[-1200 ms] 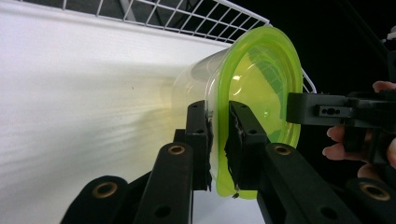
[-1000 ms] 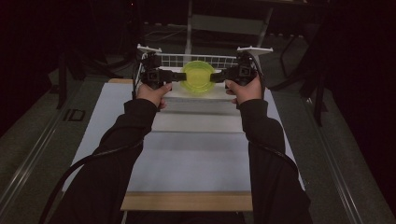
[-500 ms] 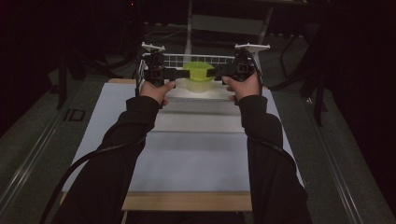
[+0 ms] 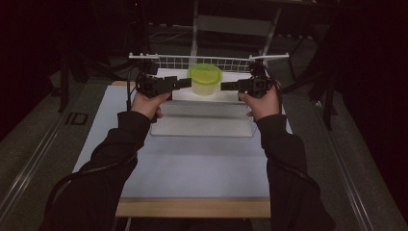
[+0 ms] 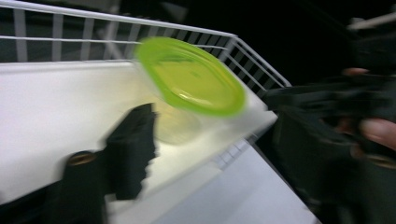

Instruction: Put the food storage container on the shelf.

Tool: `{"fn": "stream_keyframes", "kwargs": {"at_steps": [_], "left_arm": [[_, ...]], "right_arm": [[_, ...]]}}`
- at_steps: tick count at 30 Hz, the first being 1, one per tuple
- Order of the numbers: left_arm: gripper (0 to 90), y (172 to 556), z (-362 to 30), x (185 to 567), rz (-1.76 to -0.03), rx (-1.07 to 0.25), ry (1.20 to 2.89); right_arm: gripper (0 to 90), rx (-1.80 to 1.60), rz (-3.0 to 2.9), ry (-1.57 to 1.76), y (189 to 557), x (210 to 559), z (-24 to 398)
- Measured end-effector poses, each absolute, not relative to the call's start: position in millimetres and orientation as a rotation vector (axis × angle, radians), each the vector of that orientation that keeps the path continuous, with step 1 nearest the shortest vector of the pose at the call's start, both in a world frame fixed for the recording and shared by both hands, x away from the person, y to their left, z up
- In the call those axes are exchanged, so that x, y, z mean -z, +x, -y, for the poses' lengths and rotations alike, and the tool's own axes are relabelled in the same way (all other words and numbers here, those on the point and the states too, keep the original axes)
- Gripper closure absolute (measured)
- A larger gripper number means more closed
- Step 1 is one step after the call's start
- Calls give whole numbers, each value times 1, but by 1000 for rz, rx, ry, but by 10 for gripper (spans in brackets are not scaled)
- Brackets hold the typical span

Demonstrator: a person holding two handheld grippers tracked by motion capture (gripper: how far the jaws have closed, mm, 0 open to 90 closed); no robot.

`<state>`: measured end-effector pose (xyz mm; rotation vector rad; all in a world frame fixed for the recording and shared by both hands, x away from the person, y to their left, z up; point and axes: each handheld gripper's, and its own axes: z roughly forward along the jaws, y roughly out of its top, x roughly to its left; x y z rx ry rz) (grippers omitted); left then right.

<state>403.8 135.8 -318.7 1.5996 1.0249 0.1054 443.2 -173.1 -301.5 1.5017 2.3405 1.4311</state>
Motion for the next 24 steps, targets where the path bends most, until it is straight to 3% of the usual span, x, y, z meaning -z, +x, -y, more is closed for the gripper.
{"fn": "stream_keyframes", "kwargs": {"at_steps": [2, 3, 5, 9, 10, 24], "left_arm": [[216, 391, -136, 327, -1006, -162, 1617], [186, 391, -136, 327, -1006, -162, 1617], [183, 372, -136, 343, -977, -228, 1629], [110, 351, -135, 364, -924, -293, 1630], [24, 336, -135, 379, -905, -310, 1622], [18, 300, -148, 431, -891, -261, 1587]], "right_arm": [[778, -1409, -2344, 1485, 438, 309, 169], [778, -1409, -2344, 1485, 438, 309, 169], [899, -1412, -2339, 1490, 434, 319, 164], [900, -1422, -2332, 1481, 434, 327, 157], [900, -1437, -2310, 1474, 438, 328, 152], [882, -1435, -2253, 1564, 462, 333, 144]]}}
